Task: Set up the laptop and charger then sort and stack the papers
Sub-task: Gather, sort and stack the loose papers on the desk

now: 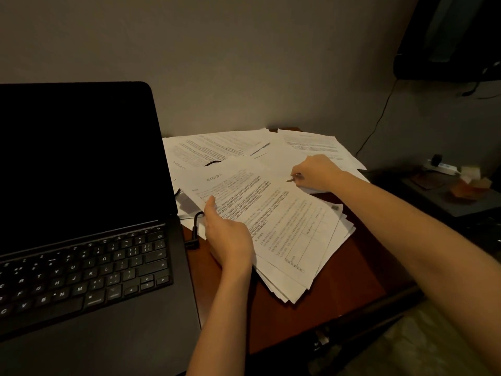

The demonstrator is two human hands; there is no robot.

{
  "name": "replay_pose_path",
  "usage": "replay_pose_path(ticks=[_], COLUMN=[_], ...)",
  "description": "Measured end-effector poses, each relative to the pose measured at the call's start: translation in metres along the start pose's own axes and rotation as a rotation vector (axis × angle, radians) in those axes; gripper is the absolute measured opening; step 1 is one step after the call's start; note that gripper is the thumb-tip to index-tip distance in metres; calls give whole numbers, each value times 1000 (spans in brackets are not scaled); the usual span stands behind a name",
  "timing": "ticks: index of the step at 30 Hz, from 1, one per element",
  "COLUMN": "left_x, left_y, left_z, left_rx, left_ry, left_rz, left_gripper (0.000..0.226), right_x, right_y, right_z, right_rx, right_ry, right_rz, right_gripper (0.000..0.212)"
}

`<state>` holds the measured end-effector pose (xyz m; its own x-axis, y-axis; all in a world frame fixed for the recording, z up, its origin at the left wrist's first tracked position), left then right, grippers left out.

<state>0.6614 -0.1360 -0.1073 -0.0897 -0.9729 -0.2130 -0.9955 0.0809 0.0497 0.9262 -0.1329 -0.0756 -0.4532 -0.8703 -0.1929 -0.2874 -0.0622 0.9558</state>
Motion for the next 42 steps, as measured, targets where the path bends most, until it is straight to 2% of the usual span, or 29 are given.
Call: replay_pose_path(ticks=[7,12,13,15,19,24,26,31,35,37,39,42], left_x=[-2,-3,-3,-4,-4,1,3,9,12,13,15,17], left_y=[-1,-2,-3,-4,-5,-4,-3,1,4,5,7,10], left_z=[5,8,9,10,10,4,2,-1,-2,-3,-2,-1], left_rx=[-8,-33,-36,-40,-41,-38,-24,36,176,198,242,328], left_ry=[-1,-30,-32,-37,-65,-102,-110,-104,-63,-61,-40,2], left_rz=[-1,3,5,10,23,46,51,64,47,37,0,-24], left_gripper=[62,62,61,60,59,59,58,58,49,42,46,54], right_x=[1,17,19,26,41,68,77,88,90,93,97,96], right_y=[15,38,42,60,100,151,165,190,191,179,159,121], right_z=[0,-17,-24,-39,-55,-40,-34,-24,-24,-22,-22,-20], right_rx=[185,377,330,233,71,-163,-323,-947,-1257,-1295,-1181,-1049], right_ry=[34,53,60,74,48,-40,-140,-360,-556,-663,-749,-753], right_rz=[9,-161,-248,-402,-597,-762,-788,-583,-342,-120,79,215], right_gripper=[34,12,7,12,9,9,12,14,10,15,28,24])
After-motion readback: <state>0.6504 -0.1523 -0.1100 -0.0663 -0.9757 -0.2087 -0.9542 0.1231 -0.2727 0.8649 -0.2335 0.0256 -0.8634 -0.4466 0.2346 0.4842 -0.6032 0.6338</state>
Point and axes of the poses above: each hand's wrist, its own x-axis away from the middle knuckle, its own y-axis out of the back of the hand, z = x × y, the point moved 4 cm from there along -x, towards the middle knuckle, and after that the axes turned 15 degrees about -y, right-handed, at the moved point
